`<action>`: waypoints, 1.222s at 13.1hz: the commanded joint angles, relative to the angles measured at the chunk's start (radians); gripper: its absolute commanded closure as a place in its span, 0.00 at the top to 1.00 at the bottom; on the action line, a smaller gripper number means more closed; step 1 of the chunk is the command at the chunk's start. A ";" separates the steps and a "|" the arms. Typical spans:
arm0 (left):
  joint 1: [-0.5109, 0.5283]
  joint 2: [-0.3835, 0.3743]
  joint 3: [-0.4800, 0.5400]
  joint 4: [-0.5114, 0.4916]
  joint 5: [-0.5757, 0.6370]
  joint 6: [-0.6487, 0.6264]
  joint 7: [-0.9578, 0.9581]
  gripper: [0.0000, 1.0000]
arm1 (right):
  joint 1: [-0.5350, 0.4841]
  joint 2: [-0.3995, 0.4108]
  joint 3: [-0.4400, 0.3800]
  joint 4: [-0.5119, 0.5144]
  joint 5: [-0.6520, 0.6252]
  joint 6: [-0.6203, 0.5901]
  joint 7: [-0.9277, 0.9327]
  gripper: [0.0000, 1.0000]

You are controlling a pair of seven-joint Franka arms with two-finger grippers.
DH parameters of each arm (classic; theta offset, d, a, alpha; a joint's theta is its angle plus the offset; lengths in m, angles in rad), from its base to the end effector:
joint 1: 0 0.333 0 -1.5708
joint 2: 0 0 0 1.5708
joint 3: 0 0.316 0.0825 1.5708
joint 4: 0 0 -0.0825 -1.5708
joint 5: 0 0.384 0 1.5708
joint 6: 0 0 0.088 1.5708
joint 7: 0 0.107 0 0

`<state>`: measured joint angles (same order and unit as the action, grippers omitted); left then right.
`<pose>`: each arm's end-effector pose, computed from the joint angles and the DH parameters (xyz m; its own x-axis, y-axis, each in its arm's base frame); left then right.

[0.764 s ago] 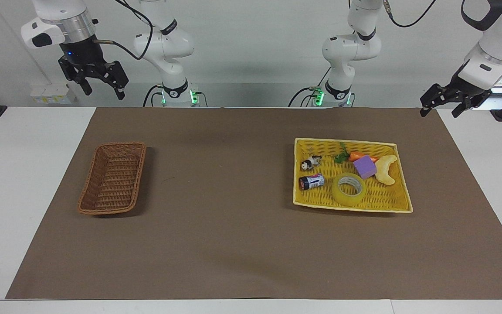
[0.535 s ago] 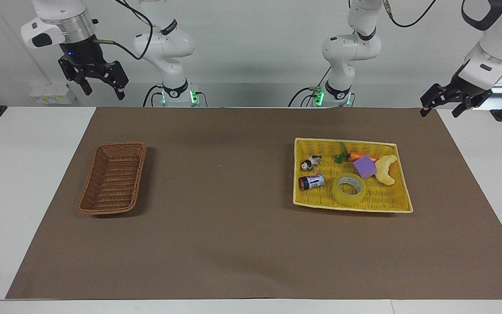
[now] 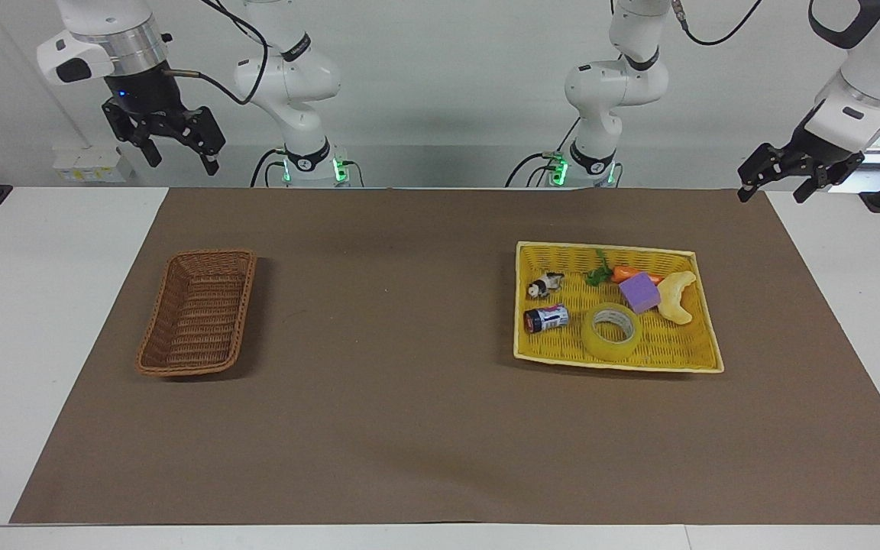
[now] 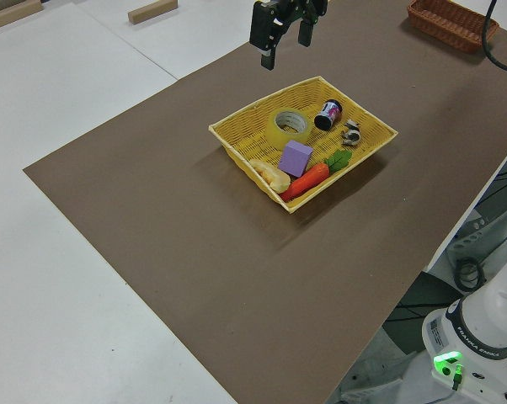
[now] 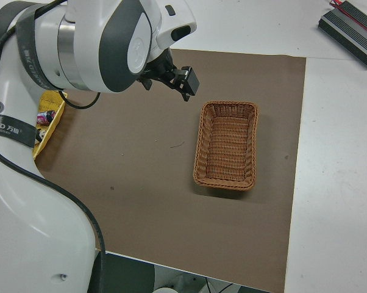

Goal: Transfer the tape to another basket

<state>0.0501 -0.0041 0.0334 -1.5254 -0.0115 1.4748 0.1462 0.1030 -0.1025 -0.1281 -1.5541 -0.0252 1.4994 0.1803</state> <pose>0.5418 0.0441 0.6398 0.9970 -0.0638 -0.0443 -0.0631 -0.9978 0.0183 0.5142 -0.0200 0.6802 0.9774 -0.2056 0.0483 -0.2060 -0.9785 0.0033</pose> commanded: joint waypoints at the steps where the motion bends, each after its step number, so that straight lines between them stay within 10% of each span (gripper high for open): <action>1: 0.010 -0.031 -0.010 -0.036 0.016 0.019 -0.008 1.00 | -0.002 -0.006 -0.004 0.003 0.014 -0.015 -0.024 1.00; 16: -0.001 -0.033 -0.010 -0.038 0.016 0.019 -0.011 1.00 | -0.002 -0.006 -0.004 0.003 0.014 -0.015 -0.024 1.00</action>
<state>0.0500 -0.0070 0.0310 -1.5255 -0.0115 1.4748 0.1461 0.1030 -0.1025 -0.1281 -1.5541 -0.0252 1.4994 0.1803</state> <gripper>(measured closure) 0.000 0.000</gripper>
